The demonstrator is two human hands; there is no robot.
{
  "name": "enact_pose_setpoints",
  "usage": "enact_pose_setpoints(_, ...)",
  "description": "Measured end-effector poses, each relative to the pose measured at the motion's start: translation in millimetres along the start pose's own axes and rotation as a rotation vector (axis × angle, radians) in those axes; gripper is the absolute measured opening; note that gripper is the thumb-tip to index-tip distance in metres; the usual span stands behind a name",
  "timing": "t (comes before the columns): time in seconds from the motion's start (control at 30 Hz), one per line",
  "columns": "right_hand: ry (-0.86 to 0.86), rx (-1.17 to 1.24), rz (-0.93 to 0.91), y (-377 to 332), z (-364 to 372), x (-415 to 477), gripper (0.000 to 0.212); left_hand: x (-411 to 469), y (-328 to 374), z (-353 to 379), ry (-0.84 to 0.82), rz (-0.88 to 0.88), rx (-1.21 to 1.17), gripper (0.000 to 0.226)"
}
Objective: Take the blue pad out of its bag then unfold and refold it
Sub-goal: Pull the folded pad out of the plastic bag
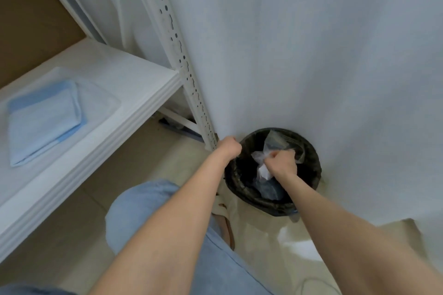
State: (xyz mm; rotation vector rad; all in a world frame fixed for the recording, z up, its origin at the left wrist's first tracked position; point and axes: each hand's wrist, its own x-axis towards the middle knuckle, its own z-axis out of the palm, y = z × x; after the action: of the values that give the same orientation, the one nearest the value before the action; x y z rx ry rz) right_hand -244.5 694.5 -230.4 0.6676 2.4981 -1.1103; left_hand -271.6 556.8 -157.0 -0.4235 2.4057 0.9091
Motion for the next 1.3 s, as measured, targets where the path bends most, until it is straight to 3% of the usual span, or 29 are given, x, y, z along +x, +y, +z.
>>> enact_pose_setpoints(0.13,-0.107,-0.093,0.002,12.6,19.3,5.7,0.048,22.4,-11.7,10.1,0.025,-0.04,0.026,0.042)
enact_pose_setpoints(0.47,-0.328,-0.282,0.049,24.4,41.9,19.0,0.044,47.6,-33.4,29.4,0.015,-0.143,0.029,0.038)
enact_pose_setpoints(0.63,-0.318,-0.235,0.081,22.9,46.4,23.7,0.063,48.5,-38.3,33.5,-0.041,-0.164,-0.061,0.05)
enact_pose_setpoints(0.8,-0.381,-0.324,0.051,22.5,49.5,25.3,0.048,52.1,-42.1,40.3,-0.07,-0.165,-0.012,0.053)
enact_pose_setpoints(1.1,-0.376,-0.375,-0.017,15.8,54.1,27.4,0.049,57.9,-45.5,33.8,0.009,-0.157,0.048,0.037)
enact_pose_setpoints(1.3,-0.241,-0.396,-0.142,2.4,51.7,28.4,0.042,62.0,-54.7,14.4,0.111,-0.195,0.103,0.038)
